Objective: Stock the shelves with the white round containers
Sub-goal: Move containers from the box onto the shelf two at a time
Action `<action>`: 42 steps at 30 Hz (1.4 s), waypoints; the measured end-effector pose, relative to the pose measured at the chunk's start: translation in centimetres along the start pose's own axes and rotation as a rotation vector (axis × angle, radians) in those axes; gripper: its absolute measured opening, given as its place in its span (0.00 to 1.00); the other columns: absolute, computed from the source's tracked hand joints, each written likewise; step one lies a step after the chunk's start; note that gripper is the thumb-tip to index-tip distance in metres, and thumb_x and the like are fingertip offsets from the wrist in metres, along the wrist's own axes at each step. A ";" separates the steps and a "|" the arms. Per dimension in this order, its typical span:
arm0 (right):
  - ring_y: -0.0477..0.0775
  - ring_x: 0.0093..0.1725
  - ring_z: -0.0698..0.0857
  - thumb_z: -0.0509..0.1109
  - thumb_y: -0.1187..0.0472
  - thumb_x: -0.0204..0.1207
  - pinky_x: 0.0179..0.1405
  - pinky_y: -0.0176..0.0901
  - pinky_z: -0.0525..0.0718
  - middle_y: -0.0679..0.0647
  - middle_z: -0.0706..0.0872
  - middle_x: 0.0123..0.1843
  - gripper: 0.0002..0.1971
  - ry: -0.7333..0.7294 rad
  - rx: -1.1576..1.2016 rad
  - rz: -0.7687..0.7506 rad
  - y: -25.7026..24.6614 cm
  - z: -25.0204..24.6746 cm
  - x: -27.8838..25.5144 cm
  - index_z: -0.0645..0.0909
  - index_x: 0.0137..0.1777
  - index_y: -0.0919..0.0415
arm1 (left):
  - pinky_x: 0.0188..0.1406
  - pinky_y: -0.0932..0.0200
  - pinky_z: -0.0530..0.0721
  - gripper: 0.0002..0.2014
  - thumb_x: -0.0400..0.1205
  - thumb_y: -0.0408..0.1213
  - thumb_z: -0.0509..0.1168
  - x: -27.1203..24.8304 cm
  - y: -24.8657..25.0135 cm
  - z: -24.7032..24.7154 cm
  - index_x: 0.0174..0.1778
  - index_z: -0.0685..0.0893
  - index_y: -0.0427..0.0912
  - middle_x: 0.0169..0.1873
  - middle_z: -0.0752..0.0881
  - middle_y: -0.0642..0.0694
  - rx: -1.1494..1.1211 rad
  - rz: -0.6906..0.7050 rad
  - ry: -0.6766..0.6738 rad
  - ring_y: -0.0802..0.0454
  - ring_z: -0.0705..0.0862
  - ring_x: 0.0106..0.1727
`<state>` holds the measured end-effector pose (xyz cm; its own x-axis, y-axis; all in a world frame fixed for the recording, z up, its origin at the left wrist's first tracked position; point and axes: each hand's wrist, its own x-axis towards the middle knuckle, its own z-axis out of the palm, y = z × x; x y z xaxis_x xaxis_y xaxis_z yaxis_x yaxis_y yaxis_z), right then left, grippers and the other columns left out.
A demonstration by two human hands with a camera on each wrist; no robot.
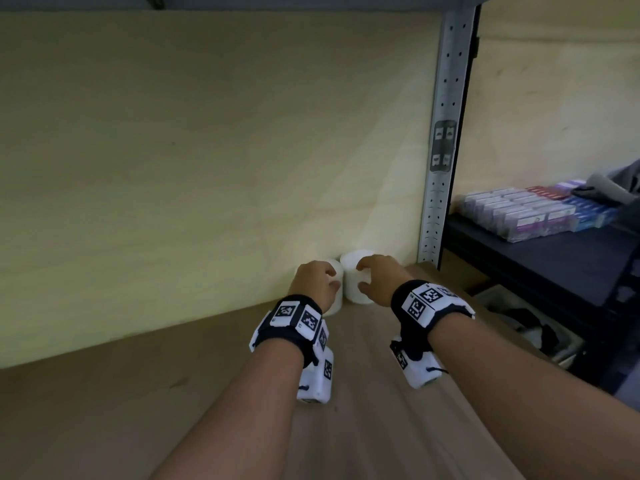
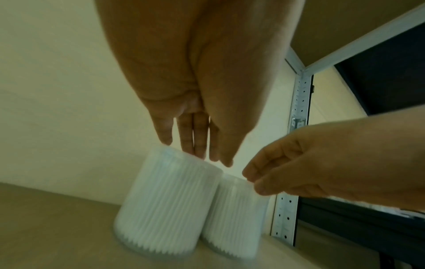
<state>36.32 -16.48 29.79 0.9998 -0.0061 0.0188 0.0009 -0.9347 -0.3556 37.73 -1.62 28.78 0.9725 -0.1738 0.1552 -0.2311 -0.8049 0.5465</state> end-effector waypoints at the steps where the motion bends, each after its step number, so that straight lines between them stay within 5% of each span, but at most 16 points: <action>1: 0.57 0.75 0.73 0.67 0.56 0.79 0.75 0.48 0.72 0.55 0.74 0.76 0.24 -0.016 -0.011 -0.006 -0.1 -0.1 -0.9 0.72 0.74 0.57 | 0.66 0.56 0.77 0.16 0.81 0.39 0.66 -0.8 0.2 -0.6 0.64 0.83 0.41 0.65 0.83 0.43 -0.009 0.013 -0.014 0.45 0.81 0.66; 6: 0.55 0.68 0.80 0.66 0.53 0.78 0.69 0.50 0.78 0.51 0.79 0.72 0.20 0.029 0.014 -0.060 -1.3 -1.2 -7.8 0.77 0.70 0.54 | 0.67 0.53 0.78 0.18 0.80 0.43 0.66 -6.7 1.0 -3.7 0.67 0.80 0.47 0.67 0.80 0.47 0.005 0.044 -0.050 0.48 0.80 0.66; 10: 0.55 0.64 0.81 0.66 0.54 0.77 0.65 0.52 0.81 0.53 0.81 0.68 0.19 0.048 0.065 -0.123 -2.9 -1.7 -14.3 0.79 0.67 0.55 | 0.61 0.63 0.74 0.18 0.79 0.40 0.66 -13.4 1.1 -6.0 0.65 0.80 0.47 0.66 0.80 0.48 -0.037 0.050 -0.054 0.50 0.79 0.66; 18: 0.53 0.62 0.83 0.67 0.52 0.78 0.55 0.38 0.77 0.54 0.84 0.66 0.19 -0.041 0.095 -0.175 -4.8 -1.1 -25.3 0.80 0.67 0.55 | 0.55 0.62 0.75 0.16 0.78 0.44 0.68 -25.0 1.9 -7.6 0.61 0.83 0.49 0.56 0.83 0.53 -0.059 0.078 -0.043 0.54 0.81 0.54; 25: 0.51 0.50 0.81 0.70 0.53 0.76 0.55 0.39 0.79 0.54 0.86 0.59 0.16 -0.137 0.080 -0.143 -4.5 3.1 -32.0 0.83 0.63 0.56 | 0.53 0.55 0.82 0.09 0.77 0.41 0.70 -32.5 -0.3 -4.3 0.52 0.83 0.47 0.46 0.83 0.49 -0.185 0.000 -0.142 0.52 0.81 0.43; 30: 0.57 0.55 0.86 0.72 0.56 0.75 0.59 0.47 0.84 0.57 0.89 0.55 0.12 -0.246 0.064 -0.091 -3.2 7.7 -34.8 0.85 0.56 0.60 | 0.49 0.61 0.78 0.09 0.78 0.37 0.69 -36.2 -2.3 -0.6 0.53 0.85 0.41 0.42 0.85 0.46 -0.190 -0.059 -0.217 0.50 0.82 0.44; 34: 0.56 0.56 0.86 0.73 0.56 0.74 0.54 0.40 0.81 0.56 0.88 0.54 0.13 -0.347 0.045 -0.041 -2.4 11.3 -36.0 0.86 0.57 0.60 | 0.54 0.58 0.81 0.10 0.77 0.38 0.70 -38.0 -4.8 4.1 0.54 0.85 0.41 0.50 0.88 0.43 -0.163 -0.158 -0.333 0.47 0.86 0.53; 37: 0.56 0.57 0.85 0.73 0.56 0.74 0.57 0.44 0.83 0.56 0.86 0.53 0.14 -0.445 0.055 0.011 -1.3 14.8 -35.9 0.84 0.58 0.59 | 0.57 0.55 0.82 0.14 0.76 0.37 0.70 -38.9 -7.0 7.7 0.58 0.84 0.42 0.57 0.86 0.42 -0.078 -0.223 -0.456 0.46 0.85 0.58; 42: 0.58 0.59 0.85 0.74 0.55 0.73 0.59 0.47 0.84 0.58 0.86 0.60 0.20 -0.558 0.070 0.054 -0.3 21.5 -35.7 0.82 0.64 0.61 | 0.45 0.62 0.77 0.17 0.75 0.33 0.69 -39.8 -10.6 11.3 0.61 0.82 0.40 0.60 0.84 0.41 -0.025 -0.380 -0.556 0.44 0.84 0.59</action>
<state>1.07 -8.39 9.15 0.8572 0.1533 -0.4917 -0.0685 -0.9123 -0.4038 1.87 7.44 7.49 0.8554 -0.1525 -0.4950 0.1366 -0.8554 0.4996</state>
